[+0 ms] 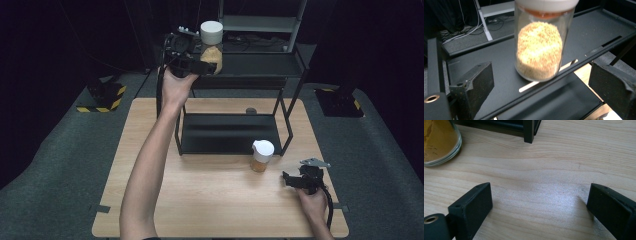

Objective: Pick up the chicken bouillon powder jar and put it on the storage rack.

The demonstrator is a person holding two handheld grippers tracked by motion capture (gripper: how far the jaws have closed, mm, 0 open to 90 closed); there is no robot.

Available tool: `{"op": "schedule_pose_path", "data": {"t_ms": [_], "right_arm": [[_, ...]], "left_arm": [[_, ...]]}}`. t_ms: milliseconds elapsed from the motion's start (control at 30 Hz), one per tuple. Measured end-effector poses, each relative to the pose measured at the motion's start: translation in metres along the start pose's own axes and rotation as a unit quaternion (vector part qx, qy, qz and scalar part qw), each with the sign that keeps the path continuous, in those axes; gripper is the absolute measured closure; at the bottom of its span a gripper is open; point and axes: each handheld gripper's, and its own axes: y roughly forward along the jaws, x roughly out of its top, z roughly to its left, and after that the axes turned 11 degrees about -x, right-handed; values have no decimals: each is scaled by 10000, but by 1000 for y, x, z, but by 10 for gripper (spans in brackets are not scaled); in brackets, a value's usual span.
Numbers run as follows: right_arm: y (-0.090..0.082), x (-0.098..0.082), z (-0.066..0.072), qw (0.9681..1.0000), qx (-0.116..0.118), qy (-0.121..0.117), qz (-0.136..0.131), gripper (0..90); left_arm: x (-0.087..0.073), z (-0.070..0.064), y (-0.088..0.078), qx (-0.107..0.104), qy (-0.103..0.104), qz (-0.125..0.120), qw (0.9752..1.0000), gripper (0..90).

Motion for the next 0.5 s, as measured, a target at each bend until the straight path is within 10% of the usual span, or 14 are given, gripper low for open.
{"op": "schedule_pose_path", "data": {"t_ms": [500], "right_arm": [[0,0,0,10000,-2,0,-8,56]], "left_arm": [[-34,3,-14,-94,68,27,9999,67]]}}
